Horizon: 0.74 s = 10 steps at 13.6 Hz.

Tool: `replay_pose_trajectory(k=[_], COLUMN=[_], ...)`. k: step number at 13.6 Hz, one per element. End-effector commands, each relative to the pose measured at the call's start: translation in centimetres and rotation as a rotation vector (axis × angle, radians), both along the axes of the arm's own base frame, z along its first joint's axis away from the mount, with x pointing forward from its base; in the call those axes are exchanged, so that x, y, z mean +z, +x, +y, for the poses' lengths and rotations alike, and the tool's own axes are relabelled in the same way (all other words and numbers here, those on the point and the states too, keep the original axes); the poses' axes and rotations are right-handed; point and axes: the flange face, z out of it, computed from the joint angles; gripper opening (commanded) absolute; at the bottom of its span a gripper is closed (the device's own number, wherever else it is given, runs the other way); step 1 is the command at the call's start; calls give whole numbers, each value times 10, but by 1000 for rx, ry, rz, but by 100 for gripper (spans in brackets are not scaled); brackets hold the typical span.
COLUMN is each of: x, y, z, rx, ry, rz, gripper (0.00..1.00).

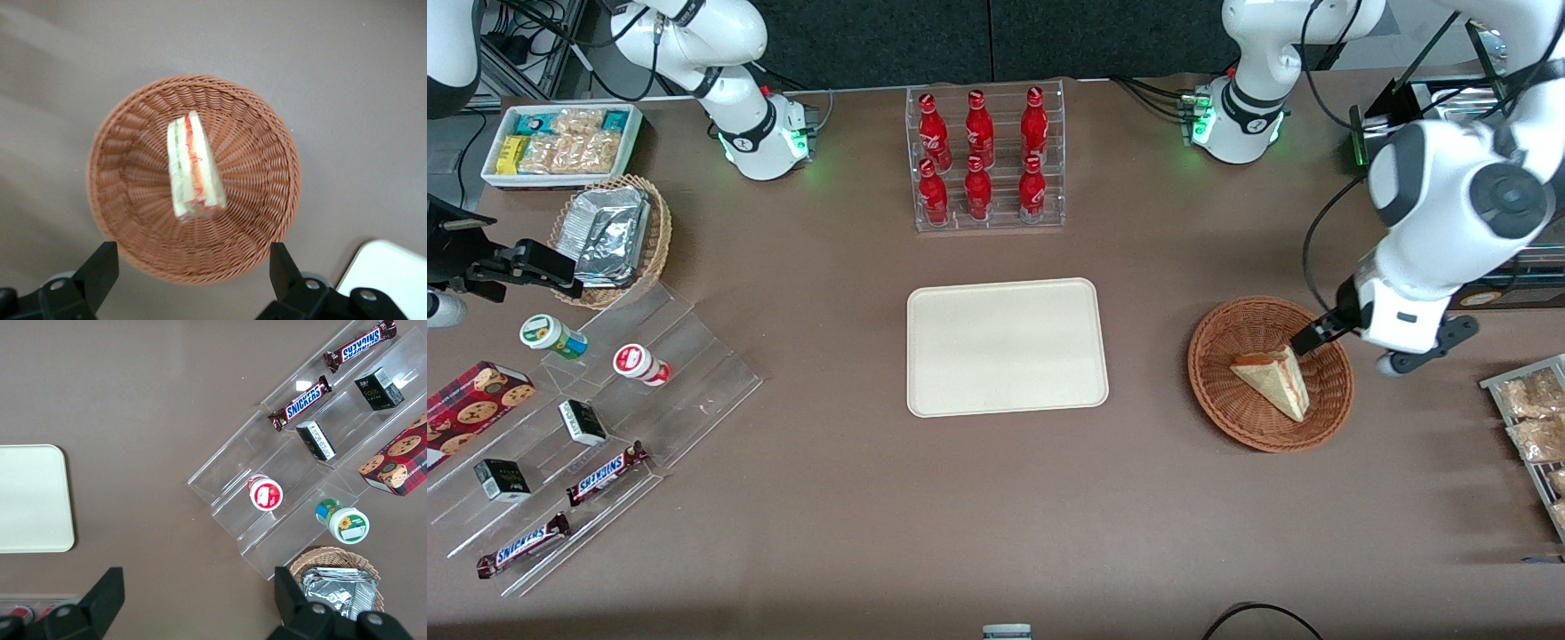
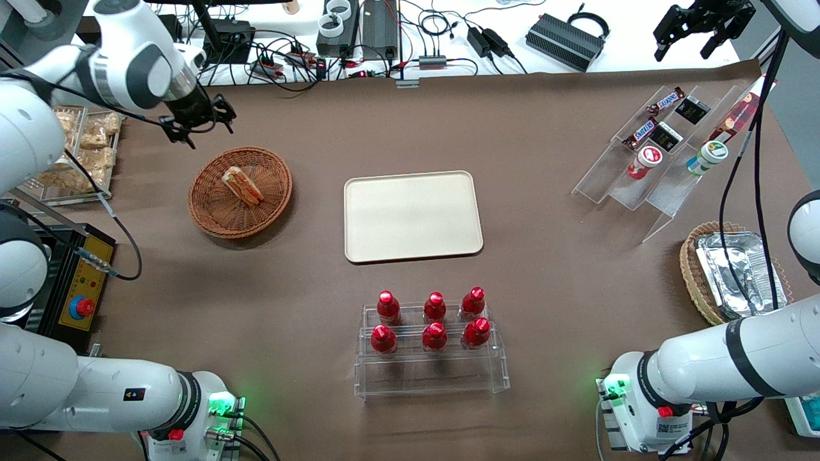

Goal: Place sandwich from basket to tray
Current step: 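Lower the open left gripper over the wrapped sandwich in the basket, then close the left gripper on the sandwich's upright edge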

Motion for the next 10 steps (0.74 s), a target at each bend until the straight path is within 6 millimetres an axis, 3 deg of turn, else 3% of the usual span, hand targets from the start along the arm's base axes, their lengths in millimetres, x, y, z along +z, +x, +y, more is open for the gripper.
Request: replay_pose_trajectory(k=[1, 5, 10], x=[-26, -77, -115], y=[-6, -11, -15], z=[0, 4, 8], rx=[72, 107, 109], ry=[1, 27, 23], rz=[-34, -11, -22], gripper=[100, 100, 100])
